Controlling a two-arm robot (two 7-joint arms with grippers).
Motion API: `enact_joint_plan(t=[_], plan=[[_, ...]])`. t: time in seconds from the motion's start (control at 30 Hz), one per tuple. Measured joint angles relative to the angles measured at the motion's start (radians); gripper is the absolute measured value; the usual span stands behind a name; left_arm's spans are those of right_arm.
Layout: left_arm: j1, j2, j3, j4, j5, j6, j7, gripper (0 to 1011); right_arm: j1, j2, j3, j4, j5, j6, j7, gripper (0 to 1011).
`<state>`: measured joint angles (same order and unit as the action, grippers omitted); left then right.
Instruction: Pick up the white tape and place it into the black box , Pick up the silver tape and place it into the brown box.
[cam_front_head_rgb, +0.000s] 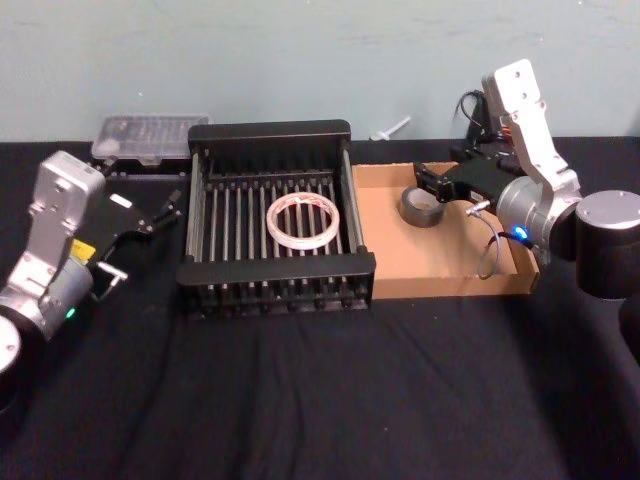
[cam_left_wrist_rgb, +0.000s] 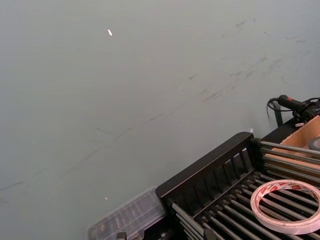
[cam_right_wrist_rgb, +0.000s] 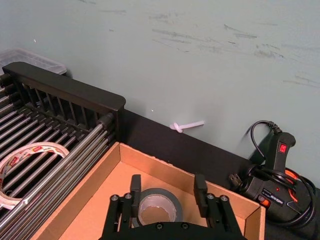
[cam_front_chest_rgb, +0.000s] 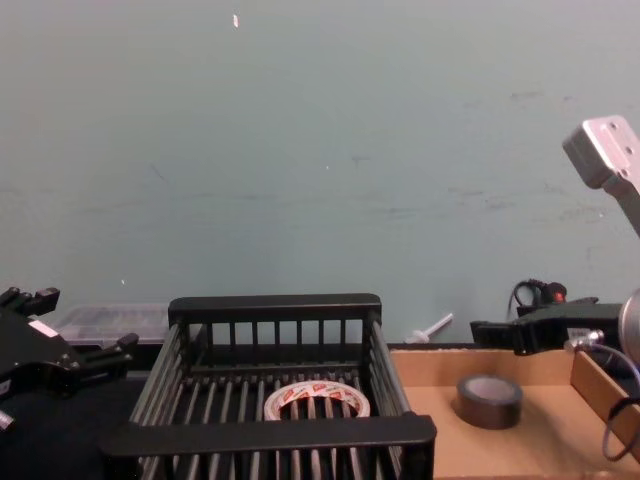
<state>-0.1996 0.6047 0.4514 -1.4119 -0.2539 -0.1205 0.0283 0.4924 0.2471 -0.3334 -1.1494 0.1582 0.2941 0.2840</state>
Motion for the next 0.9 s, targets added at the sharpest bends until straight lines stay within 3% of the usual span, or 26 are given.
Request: enact_joint_plan(t=[0.43, 0.9], plan=[[0.000, 0.000, 0.000, 0.000, 0.000, 0.000, 0.000, 1001, 0.000, 0.000, 0.000, -0.001, 0.001, -0.001, 0.000, 1002], [0.000, 0.000, 0.000, 0.000, 0.000, 0.000, 0.000, 1001, 0.000, 0.000, 0.000, -0.001, 0.001, -0.001, 0.000, 1002]])
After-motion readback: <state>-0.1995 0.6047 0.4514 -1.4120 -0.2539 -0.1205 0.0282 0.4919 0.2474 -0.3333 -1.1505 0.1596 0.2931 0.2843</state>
